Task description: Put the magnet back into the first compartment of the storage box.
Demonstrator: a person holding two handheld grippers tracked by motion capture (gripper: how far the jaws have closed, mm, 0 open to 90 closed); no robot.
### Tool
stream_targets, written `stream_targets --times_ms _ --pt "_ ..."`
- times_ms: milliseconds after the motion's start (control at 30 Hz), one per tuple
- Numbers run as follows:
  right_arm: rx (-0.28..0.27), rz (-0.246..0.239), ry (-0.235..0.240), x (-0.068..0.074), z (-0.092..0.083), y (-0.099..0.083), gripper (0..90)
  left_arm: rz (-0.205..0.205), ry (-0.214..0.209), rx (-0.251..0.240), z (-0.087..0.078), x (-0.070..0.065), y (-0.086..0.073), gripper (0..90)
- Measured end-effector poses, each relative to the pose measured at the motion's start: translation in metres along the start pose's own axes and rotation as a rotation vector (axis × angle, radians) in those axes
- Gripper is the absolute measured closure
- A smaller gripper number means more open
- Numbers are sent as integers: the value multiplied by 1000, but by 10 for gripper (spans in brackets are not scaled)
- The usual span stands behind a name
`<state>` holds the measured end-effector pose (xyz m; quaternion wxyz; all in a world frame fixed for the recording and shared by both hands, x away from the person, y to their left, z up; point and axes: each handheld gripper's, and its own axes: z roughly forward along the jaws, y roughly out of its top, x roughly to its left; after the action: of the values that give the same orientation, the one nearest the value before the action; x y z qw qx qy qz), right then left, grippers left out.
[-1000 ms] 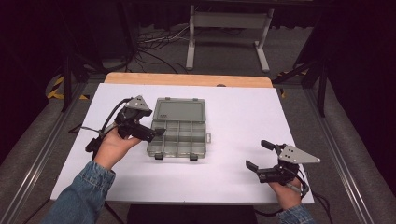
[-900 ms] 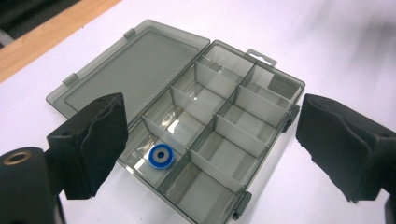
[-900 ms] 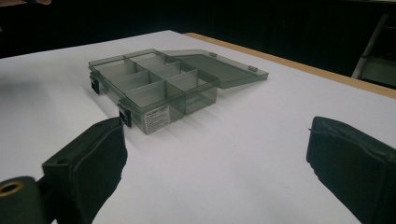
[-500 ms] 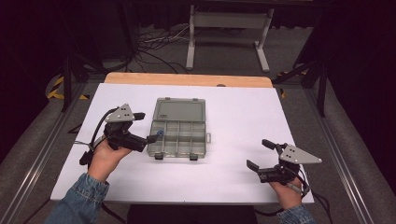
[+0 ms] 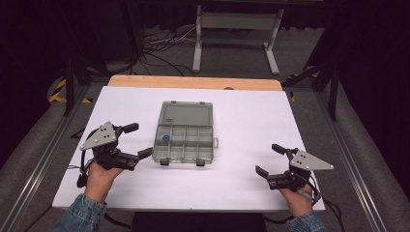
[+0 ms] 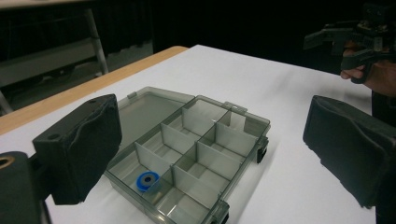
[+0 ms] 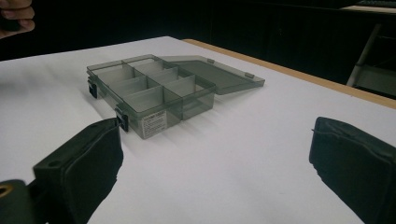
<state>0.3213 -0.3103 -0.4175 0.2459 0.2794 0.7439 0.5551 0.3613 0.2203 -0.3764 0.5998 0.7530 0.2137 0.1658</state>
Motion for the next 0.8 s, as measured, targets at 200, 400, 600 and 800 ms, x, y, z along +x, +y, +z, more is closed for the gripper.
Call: stream_targets --times_ms 200,400,600,800 --pt "-4 -7 0 0 0 0 32 -19 1 -85 -11 -1 -17 45" --pt "-7 -15 -3 1 0 0 32 -20 27 -173 -18 -2 -35 33" --pt "-15 -21 -4 1 0 -1 29 -13 32 -163 -22 -2 -47 27" --pt "-28 -41 -11 2 -2 -1 22 -34 39 -143 -25 -1 -65 25"
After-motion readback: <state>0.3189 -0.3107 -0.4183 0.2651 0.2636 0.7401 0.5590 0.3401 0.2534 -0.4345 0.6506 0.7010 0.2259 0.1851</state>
